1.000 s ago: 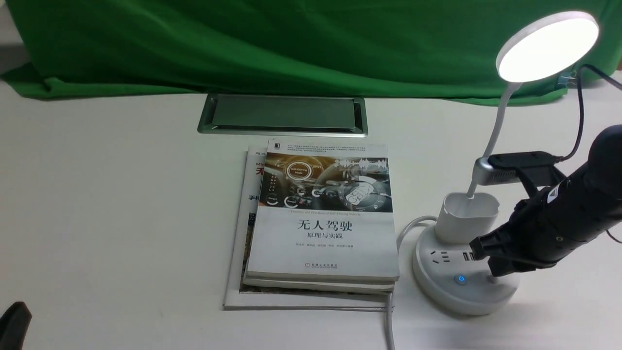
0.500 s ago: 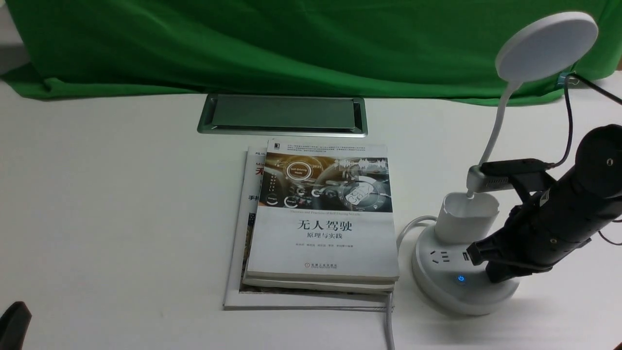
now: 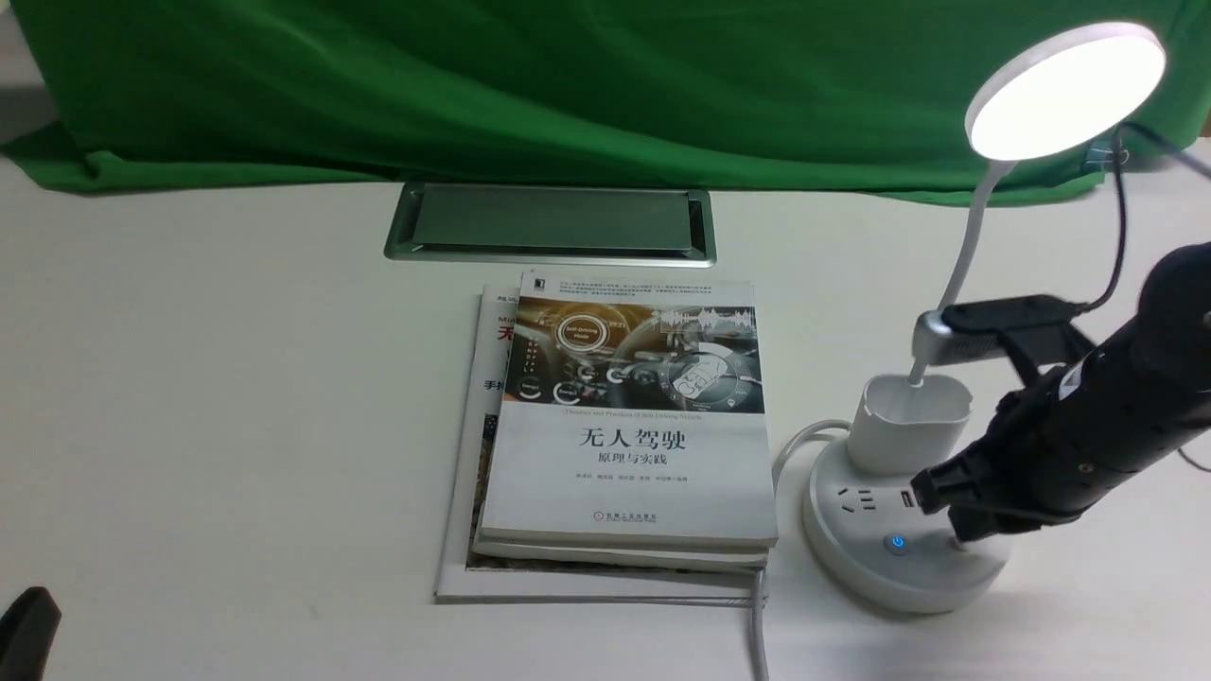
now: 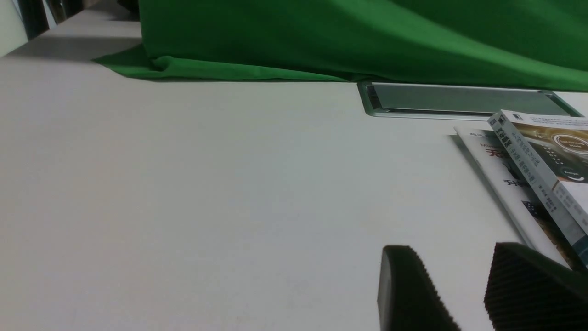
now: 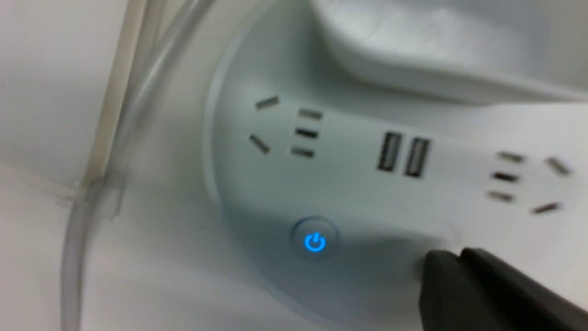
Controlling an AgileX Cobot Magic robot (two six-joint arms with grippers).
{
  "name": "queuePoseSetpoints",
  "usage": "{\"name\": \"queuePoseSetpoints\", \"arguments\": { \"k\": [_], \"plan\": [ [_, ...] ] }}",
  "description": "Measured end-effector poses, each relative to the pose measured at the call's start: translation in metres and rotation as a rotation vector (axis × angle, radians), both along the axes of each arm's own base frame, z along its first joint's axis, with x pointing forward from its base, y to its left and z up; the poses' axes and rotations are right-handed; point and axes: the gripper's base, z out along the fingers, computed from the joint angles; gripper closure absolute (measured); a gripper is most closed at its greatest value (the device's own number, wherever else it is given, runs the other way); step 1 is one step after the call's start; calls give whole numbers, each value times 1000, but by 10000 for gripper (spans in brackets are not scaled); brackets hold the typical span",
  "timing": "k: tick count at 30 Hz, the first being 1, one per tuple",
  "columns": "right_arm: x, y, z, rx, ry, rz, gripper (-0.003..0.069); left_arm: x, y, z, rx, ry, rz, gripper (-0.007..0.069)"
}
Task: Turn off the desk lamp on the white desktop by hand.
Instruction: 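Press the power button on the lamp base to turn the lamp off with the right gripper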
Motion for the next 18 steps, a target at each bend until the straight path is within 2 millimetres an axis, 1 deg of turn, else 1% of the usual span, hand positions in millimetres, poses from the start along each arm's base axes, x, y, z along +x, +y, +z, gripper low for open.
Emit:
{"name": "queuePoseSetpoints", "arguments": {
  "k": [2,9,13,18],
  "plan": [
    [1,0,-8,-12,28,4,622,0,0,0,0,0,0,383],
    [6,1,-10,-22,27,7,622,0,0,0,0,0,0,383],
    [3,0,-4,-20,10,9,622,0,0,0,0,0,0,383],
    [-6,-3,22,1,-72,11,622,0,0,0,0,0,0,383]
  ]
}}
